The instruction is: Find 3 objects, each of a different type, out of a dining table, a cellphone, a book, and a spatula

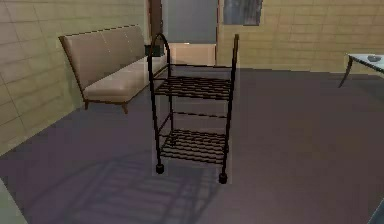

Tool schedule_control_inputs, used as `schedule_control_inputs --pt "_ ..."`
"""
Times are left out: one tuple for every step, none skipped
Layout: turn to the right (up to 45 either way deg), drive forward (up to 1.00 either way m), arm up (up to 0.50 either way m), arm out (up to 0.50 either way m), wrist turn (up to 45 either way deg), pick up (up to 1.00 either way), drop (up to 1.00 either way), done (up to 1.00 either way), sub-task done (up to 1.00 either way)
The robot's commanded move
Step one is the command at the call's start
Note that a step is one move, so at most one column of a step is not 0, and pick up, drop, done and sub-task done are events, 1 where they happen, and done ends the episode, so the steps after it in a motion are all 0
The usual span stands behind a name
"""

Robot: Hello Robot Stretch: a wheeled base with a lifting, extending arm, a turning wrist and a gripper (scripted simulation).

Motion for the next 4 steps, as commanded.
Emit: schedule_control_inputs --pt "0.0 0.6 0.0 0.0 0.0 0.0 0.0 0.0 0.0" --pt "45.0 0.0 0.0 0.0 0.0 0.0 0.0 0.0 0.0" --pt "9.0 0.0 0.0 0.0 0.0 0.0 0.0 0.0 0.0" --pt "0.0 0.45 0.0 0.0 0.0 0.0 0.0 0.0 0.0"
